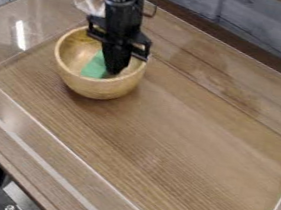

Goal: Put green object into wooden bowl

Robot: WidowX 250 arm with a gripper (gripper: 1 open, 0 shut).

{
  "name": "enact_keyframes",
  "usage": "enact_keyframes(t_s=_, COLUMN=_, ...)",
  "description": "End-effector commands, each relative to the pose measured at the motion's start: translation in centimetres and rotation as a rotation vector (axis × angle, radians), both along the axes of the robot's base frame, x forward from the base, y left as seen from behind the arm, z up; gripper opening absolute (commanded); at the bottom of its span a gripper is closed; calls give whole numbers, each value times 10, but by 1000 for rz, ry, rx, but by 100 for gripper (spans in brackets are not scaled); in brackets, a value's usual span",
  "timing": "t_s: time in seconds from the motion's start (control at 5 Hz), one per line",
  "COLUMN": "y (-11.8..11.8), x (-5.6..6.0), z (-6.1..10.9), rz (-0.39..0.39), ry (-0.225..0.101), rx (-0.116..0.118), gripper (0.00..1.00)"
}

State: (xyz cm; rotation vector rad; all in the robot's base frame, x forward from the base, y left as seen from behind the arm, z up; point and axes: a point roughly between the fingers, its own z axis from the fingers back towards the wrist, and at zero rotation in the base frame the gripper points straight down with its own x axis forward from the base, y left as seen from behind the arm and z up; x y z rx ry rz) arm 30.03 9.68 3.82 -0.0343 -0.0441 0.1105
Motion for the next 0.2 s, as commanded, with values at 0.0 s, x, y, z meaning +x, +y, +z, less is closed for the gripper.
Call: enact_keyframes(t_s=0.0, y=13, x=-2, z=16, rz=28, ry=-39, rx=-2, gripper=100)
